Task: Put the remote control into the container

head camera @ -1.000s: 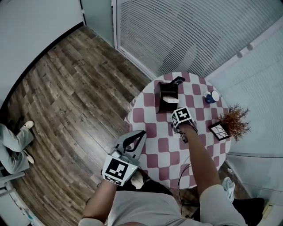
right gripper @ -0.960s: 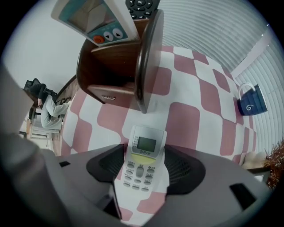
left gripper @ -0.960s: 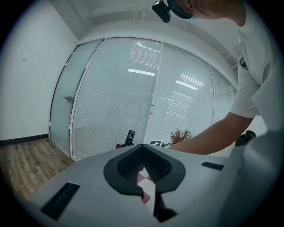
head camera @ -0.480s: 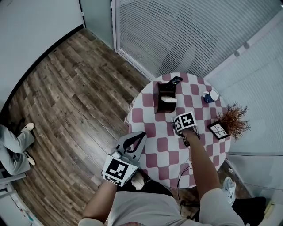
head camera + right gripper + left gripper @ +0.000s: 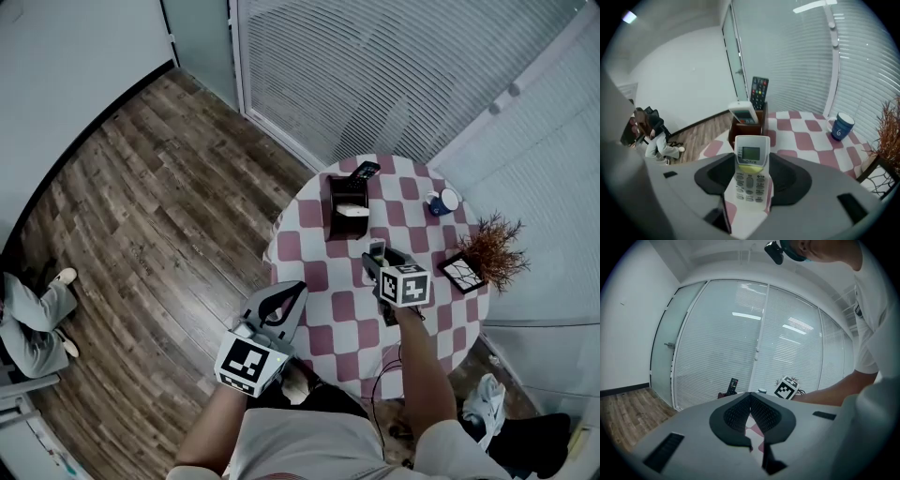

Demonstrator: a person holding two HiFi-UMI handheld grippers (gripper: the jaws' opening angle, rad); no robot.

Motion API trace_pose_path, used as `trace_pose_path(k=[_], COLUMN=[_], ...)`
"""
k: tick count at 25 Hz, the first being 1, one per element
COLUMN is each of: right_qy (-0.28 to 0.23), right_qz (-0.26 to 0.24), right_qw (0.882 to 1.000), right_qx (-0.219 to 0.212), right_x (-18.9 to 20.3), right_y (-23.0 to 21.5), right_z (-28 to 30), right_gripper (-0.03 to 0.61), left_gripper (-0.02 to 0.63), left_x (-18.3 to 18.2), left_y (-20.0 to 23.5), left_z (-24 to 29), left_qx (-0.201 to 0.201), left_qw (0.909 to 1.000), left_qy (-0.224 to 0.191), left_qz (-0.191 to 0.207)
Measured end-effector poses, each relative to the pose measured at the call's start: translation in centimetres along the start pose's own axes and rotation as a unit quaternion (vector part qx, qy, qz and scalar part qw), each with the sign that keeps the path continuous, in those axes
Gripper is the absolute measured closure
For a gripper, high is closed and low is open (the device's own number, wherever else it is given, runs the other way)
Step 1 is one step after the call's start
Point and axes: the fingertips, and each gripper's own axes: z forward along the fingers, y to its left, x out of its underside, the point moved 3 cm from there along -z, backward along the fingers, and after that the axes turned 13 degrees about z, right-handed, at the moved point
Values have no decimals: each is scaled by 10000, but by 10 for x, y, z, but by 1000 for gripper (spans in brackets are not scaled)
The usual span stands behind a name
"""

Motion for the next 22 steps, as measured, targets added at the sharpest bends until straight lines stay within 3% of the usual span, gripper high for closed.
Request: trace_pose_path(k=[4,7,22], right_qy=[-1058,-1522,-1728], right_qz=[-305,-525,-564], right_qw=[9934,9856,9820], right_qx=[-334,-508,-521], right_x=[-24,-35,-68], right_y=[28,46,57], right_z=[-27,-36,6], right_gripper=[345,345,345], left_gripper=[604,604,604], left_x=[-5,-6,6], left_y=[2,2,11], left_z=[0,-1,-3], left_qx=[-33,-46,-134], left_qw=[10000,10000,9997], left_qy=[-14,-4,179], left_qz=[54,60,8])
